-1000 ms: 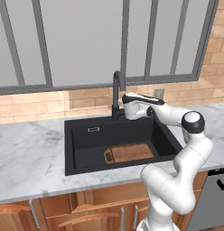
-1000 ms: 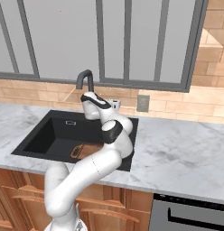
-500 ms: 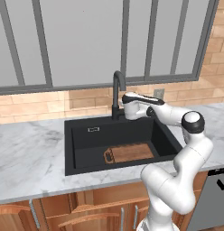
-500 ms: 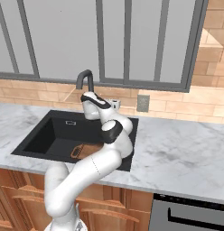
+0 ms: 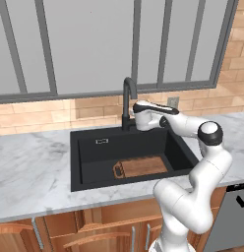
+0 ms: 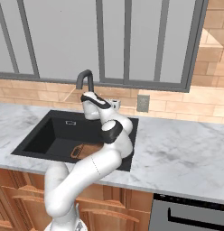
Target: Turn on the sink faucet with hot water and rinse the cutting board for ten seconds, then turn off the faucet. Push the cutting board to reach the water if necessary.
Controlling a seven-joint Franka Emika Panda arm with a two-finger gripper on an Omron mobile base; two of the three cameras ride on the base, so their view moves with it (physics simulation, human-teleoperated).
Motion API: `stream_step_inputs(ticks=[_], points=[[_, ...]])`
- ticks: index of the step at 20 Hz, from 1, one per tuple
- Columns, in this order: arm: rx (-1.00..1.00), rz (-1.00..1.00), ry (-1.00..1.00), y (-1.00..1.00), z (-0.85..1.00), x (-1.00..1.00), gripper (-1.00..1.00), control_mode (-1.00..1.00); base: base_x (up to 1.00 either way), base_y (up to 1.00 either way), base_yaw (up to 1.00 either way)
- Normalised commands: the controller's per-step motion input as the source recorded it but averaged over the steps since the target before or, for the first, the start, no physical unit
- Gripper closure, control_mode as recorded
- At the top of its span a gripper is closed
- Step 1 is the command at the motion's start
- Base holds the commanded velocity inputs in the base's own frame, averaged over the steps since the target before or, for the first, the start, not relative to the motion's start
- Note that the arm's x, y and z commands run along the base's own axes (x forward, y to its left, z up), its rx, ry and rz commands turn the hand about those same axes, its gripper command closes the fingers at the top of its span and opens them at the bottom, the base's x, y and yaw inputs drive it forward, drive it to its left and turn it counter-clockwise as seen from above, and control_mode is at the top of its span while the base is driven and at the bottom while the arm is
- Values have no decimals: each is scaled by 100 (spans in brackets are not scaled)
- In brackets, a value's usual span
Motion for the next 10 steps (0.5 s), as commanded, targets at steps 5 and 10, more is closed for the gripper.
stream_step_inputs(ticks=[5, 10], points=[[0, 0, 0, -38, 0, 0, 100, -100, 0, 0, 0], [0, 0, 1, -57, 0, 0, 100, -100, 0, 0, 0]])
